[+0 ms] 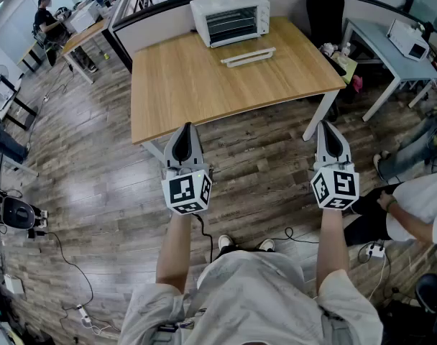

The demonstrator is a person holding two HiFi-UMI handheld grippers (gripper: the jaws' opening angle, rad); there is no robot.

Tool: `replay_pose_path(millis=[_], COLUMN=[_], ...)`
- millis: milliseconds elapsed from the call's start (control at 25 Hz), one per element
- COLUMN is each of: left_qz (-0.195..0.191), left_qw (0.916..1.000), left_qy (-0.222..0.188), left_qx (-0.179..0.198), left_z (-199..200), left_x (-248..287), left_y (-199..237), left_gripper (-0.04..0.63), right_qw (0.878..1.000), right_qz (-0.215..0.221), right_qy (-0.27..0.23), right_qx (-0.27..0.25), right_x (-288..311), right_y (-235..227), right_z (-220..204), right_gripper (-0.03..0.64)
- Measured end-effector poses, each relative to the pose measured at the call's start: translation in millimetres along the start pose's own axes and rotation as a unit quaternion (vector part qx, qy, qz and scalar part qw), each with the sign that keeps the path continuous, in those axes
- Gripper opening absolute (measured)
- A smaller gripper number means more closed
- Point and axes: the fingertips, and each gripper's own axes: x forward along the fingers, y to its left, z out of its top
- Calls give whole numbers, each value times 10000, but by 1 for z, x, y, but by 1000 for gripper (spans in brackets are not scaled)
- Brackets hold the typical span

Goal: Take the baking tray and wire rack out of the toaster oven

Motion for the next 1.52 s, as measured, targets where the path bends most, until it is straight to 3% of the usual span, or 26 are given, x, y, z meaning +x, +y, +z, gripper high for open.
replay_pose_path(millis=[680,800,1000,1520], left_qz=[-44,-58,-120,-301], left_qw=[10000,10000,9999,9995], left_qy=[20,38,37,66], left_qx=[12,-3,33,-44], left_z=[-6,-8,-10,-27], left_x=[6,7,11,7], left_y=[5,7,8,56], left_gripper=[15,14,15,15], right_qw=[9997,9997,9995,9992], right_qz=[-112,-32,-158,-173], right_qy=[52,93,108,346], right_qx=[193,220,245,80], right_x=[8,10,15,23], right_y=[1,6,7,62], right_z=[-10,-14,-15,-31], right_gripper=[26,165,276,284])
